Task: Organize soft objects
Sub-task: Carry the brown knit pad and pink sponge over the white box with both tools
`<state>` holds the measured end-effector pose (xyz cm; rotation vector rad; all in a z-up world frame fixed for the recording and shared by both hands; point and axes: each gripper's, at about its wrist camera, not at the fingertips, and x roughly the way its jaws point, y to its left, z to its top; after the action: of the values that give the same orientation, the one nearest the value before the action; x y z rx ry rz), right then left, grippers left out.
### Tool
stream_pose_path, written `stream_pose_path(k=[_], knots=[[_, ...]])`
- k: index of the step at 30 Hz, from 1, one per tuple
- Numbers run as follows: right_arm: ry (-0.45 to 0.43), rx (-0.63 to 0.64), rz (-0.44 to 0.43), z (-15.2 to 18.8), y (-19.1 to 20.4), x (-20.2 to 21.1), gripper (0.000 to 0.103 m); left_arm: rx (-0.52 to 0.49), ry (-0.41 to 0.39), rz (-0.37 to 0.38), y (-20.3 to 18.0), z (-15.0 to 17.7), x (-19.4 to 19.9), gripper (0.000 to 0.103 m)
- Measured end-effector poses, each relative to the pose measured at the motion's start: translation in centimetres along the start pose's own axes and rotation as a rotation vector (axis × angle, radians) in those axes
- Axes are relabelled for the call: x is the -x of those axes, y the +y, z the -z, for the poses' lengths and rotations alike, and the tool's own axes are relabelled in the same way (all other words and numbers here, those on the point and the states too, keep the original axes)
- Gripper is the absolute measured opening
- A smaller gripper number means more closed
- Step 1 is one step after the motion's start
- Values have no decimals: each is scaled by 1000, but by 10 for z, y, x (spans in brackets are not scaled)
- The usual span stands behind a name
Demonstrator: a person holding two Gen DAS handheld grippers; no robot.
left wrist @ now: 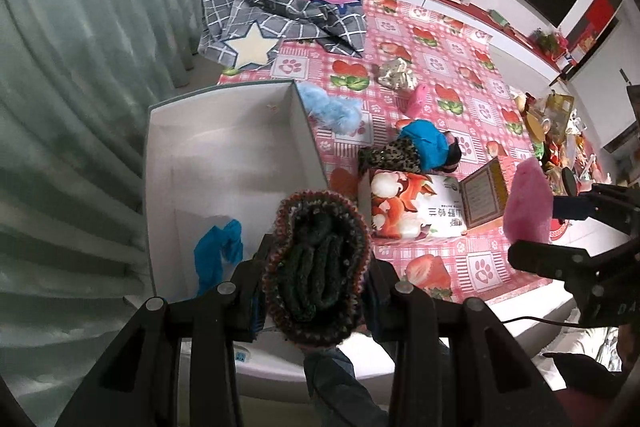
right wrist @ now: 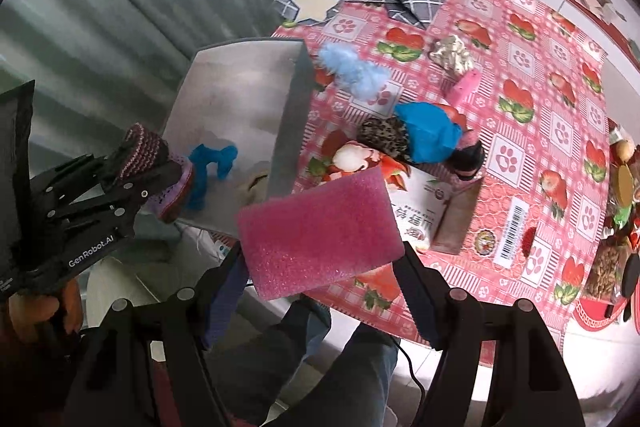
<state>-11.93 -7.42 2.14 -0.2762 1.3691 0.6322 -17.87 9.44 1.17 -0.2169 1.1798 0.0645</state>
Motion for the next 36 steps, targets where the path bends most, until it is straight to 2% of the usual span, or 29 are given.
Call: stream_pose_path(k=[18, 36], knots=[[50, 61, -25, -9, 27, -18, 73, 80, 12, -6, 34, 17, 1, 41], [88, 138, -32, -24, 46, -33, 73, 144, 34, -14, 47, 26, -9, 41]])
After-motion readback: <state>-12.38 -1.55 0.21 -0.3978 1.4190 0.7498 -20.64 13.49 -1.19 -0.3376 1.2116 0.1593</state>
